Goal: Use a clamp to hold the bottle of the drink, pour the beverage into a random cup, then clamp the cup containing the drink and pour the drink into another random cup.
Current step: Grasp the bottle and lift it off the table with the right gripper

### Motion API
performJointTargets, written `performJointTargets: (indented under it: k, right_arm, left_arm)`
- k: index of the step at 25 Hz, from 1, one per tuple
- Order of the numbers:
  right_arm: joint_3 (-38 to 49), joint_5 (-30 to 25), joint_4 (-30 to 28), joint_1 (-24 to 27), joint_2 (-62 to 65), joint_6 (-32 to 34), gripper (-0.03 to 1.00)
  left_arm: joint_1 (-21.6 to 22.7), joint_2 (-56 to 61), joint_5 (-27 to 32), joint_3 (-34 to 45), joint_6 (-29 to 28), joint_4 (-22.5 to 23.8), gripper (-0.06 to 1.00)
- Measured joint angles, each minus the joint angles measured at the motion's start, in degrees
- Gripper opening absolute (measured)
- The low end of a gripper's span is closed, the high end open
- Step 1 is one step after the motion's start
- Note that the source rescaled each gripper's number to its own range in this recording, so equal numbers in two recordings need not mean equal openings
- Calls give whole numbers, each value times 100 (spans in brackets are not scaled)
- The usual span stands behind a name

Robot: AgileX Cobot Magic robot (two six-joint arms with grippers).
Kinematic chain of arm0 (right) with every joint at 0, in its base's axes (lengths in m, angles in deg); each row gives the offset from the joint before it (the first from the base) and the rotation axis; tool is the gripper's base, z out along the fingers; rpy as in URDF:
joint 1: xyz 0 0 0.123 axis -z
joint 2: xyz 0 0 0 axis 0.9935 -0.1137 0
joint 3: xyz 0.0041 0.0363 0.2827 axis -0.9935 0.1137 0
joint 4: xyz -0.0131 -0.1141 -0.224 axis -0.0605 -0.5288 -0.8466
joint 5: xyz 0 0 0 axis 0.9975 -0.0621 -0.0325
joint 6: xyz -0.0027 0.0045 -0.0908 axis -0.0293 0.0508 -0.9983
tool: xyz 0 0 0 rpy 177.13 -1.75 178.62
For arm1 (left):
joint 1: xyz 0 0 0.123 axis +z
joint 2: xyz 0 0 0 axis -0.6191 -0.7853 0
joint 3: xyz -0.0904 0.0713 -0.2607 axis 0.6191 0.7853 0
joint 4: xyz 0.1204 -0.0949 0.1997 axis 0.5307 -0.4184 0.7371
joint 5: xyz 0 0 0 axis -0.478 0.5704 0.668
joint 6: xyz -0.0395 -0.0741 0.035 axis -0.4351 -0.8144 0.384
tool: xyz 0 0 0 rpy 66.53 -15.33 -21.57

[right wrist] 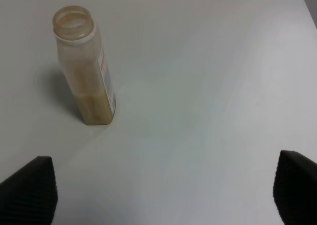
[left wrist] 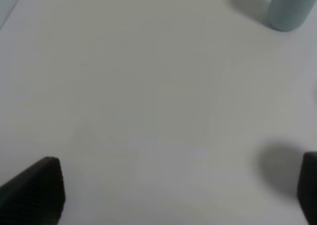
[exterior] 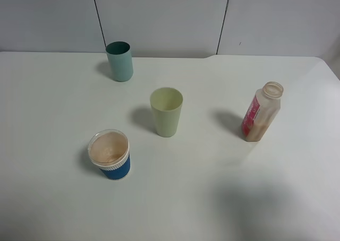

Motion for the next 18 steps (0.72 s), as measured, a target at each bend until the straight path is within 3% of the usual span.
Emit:
performJointTargets:
  k: [18]
  right_arm:
    - [0, 0, 0, 0, 0, 0, 76]
  left_arm:
    - [0, 0, 0, 0, 0, 0, 95]
